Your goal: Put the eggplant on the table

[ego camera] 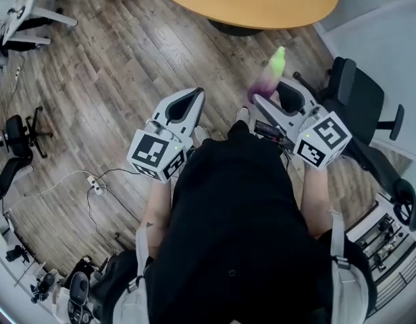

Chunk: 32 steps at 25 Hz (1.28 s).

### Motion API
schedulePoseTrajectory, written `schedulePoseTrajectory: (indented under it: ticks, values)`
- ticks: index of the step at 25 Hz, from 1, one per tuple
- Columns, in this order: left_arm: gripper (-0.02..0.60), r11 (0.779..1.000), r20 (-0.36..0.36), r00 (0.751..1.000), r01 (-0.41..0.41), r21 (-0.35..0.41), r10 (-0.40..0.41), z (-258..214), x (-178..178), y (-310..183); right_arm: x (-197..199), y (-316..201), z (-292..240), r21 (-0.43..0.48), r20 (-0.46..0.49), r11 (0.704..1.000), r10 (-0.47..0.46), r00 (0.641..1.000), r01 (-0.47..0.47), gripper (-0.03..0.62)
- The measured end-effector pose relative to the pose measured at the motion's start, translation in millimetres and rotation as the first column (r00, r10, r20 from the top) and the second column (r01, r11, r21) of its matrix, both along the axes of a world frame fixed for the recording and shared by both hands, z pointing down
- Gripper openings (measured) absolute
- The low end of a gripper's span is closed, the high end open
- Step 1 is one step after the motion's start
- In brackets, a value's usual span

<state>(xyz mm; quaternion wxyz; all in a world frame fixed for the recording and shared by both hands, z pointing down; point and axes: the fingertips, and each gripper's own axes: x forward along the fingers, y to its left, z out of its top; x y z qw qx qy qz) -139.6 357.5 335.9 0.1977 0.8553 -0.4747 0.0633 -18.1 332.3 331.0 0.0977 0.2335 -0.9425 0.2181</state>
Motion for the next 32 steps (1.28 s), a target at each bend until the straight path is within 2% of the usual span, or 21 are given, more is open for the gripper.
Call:
schedulePoseTrajectory:
  ticks: [5,12,19,25,28,32]
  values:
    - [0.011,0.999,0.0,0.999,-0.045,0.006,0.045,-6,48,-30,46,-25,-5,0.016,0.002,0.999,0.035,0.999,-0.035,0.21]
    - [0.011,0.998,-0.01,0.998,-0.067,0.002,0.067,-1,108,-65,104,-47,7,-0.019,0.01,0.998,0.056,0.998,-0.056,0.21]
    - [0.011,0.997,-0.003,0.997,-0.074,-0.025,0.074,7,147,-86,145,-62,19,-0.067,0.023,0.994,0.083,0.996,-0.081,0.21]
    - [0.011,0.993,0.046,0.995,-0.088,-0.078,0.092,27,157,-90,153,-79,36,-0.108,0.005,0.991,0.081,0.997,-0.08,0.21]
    - [0.011,0.99,0.021,0.996,-0.085,-0.112,0.088,41,145,-98,143,-88,46,-0.113,-0.023,0.99,0.081,0.996,-0.083,0.21]
    - [0.011,0.989,0.006,0.995,-0.093,-0.118,0.095,50,134,-130,130,-108,50,-0.11,-0.041,0.989,0.093,0.995,-0.097,0.21]
